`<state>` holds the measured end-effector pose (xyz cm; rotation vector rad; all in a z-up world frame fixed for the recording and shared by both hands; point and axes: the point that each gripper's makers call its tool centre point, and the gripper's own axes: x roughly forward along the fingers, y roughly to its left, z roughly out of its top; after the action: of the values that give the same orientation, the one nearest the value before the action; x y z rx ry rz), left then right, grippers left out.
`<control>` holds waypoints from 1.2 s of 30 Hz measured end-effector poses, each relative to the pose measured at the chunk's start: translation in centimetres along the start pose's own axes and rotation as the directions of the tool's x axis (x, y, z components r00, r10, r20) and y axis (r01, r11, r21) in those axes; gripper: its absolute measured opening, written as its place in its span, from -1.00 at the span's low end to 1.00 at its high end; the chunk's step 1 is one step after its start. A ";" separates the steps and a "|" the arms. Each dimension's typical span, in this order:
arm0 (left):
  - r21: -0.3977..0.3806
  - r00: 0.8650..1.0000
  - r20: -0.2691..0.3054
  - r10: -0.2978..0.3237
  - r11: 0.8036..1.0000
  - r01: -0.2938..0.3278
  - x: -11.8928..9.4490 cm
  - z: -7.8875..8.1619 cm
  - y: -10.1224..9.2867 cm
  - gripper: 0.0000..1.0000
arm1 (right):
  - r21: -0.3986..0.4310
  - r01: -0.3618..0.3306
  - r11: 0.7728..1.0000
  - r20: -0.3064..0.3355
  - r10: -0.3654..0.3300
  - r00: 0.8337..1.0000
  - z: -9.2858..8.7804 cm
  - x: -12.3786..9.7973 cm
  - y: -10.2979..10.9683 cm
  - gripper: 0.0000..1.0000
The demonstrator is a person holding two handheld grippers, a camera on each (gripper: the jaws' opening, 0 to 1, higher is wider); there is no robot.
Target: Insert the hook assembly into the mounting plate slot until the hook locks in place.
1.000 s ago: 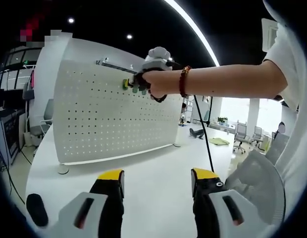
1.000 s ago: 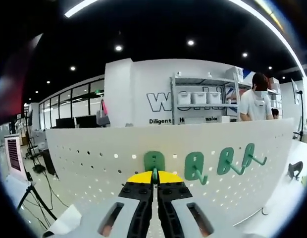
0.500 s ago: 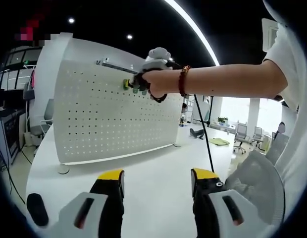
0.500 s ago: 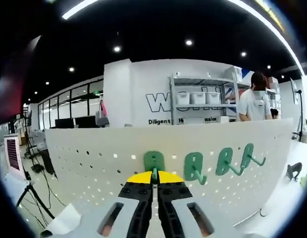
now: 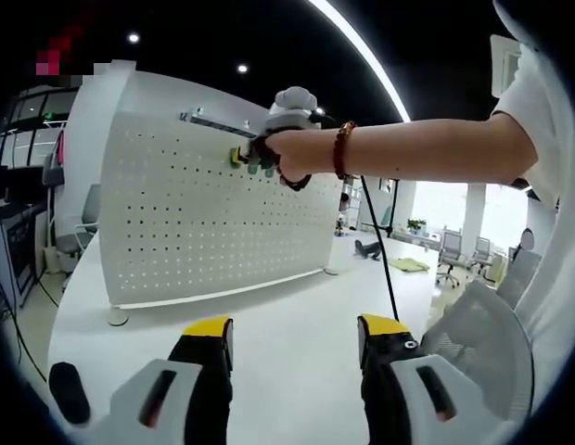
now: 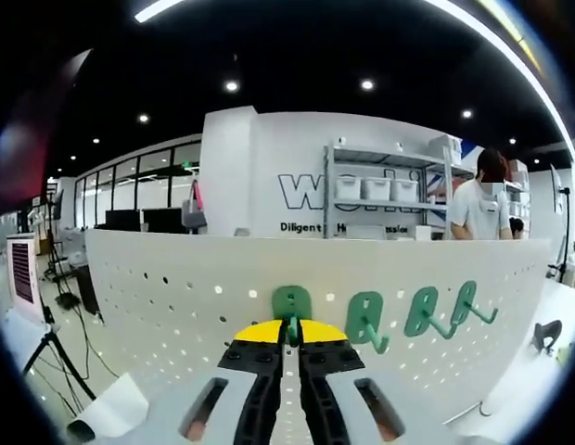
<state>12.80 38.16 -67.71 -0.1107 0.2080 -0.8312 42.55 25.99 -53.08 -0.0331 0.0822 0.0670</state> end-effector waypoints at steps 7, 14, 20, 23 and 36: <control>-0.001 1.000 -0.004 -0.003 1.000 0.003 0.1 -0.1 0.0 0.11 | 0.039 0.008 0.999 -0.003 -0.008 1.000 0.1 0.0 0.0 -0.91; -0.003 1.000 -0.005 -0.005 1.000 0.005 0.1 -0.1 -0.1 0.11 | 0.064 0.011 0.998 -0.009 -0.011 1.000 -0.1 0.1 -0.1 -0.98; -0.006 1.000 -0.003 0.000 1.000 0.000 -0.1 -0.1 0.1 0.10 | -0.008 0.033 0.999 -0.003 -0.033 0.999 0.0 -0.1 -0.4 -0.98; -0.006 1.000 -0.004 0.001 1.000 -0.001 -0.1 -0.2 0.1 0.10 | 0.007 0.020 1.000 0.019 -0.020 1.000 0.5 -0.2 -0.4 -0.99; -0.007 1.000 0.003 -0.002 1.000 0.002 0.0 0.0 -0.1 0.10 | 0.100 0.045 0.994 0.044 -0.050 0.998 0.3 -1.4 -1.8 -0.99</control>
<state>12.76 38.11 -67.74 -0.1189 0.2086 -0.8328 41.32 24.14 -52.62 0.0659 0.0380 0.0161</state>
